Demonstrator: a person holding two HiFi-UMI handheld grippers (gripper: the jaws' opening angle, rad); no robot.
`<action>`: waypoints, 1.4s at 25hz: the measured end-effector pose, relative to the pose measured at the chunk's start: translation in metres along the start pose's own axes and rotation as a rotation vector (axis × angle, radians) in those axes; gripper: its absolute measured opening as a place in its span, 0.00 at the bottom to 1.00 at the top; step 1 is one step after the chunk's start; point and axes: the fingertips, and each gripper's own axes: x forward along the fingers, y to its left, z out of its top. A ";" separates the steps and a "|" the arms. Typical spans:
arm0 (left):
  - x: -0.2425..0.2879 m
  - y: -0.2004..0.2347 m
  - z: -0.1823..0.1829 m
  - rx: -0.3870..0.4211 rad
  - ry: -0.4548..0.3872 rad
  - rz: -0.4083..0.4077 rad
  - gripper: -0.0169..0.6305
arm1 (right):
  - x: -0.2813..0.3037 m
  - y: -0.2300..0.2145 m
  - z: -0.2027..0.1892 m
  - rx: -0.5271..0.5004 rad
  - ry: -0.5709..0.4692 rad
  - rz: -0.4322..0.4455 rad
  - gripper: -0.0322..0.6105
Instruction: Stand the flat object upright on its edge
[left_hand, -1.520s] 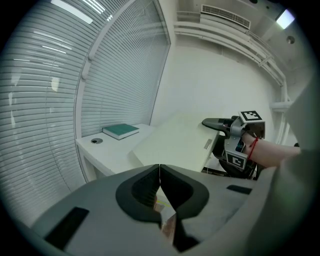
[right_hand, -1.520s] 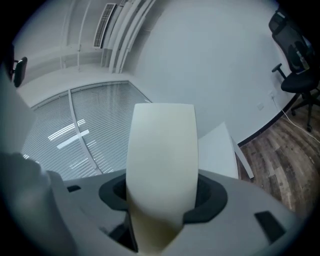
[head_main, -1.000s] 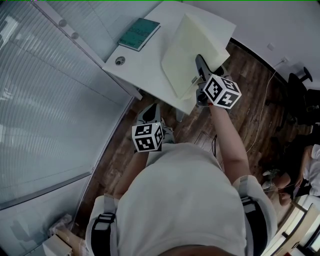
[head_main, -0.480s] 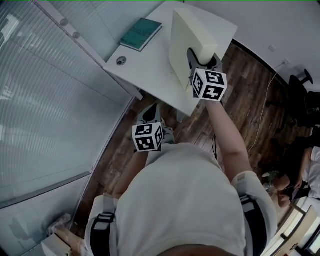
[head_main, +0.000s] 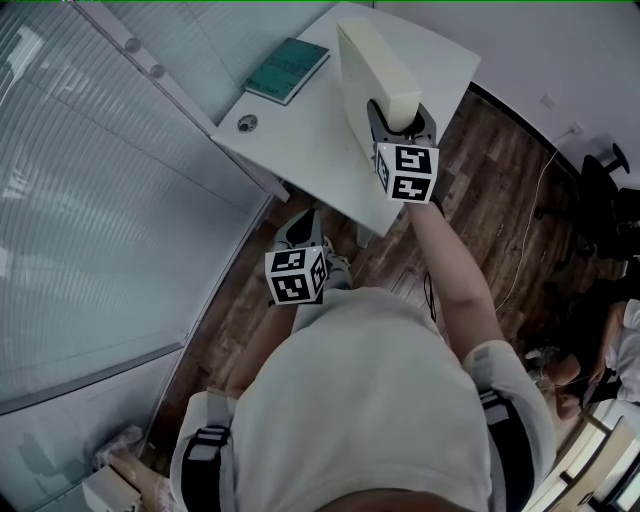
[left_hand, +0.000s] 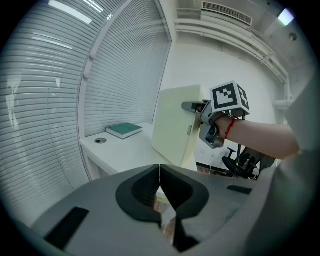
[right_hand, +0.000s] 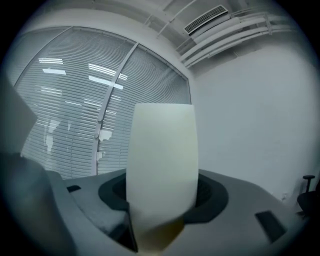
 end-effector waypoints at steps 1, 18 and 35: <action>0.000 0.000 0.000 0.000 0.002 0.001 0.06 | 0.000 0.001 -0.001 -0.001 -0.004 0.000 0.46; 0.001 -0.008 -0.004 0.006 0.009 -0.012 0.06 | -0.002 0.003 -0.012 -0.004 0.022 0.013 0.48; -0.004 -0.018 -0.009 0.006 0.010 -0.023 0.06 | -0.026 -0.002 -0.032 0.046 0.090 0.038 0.56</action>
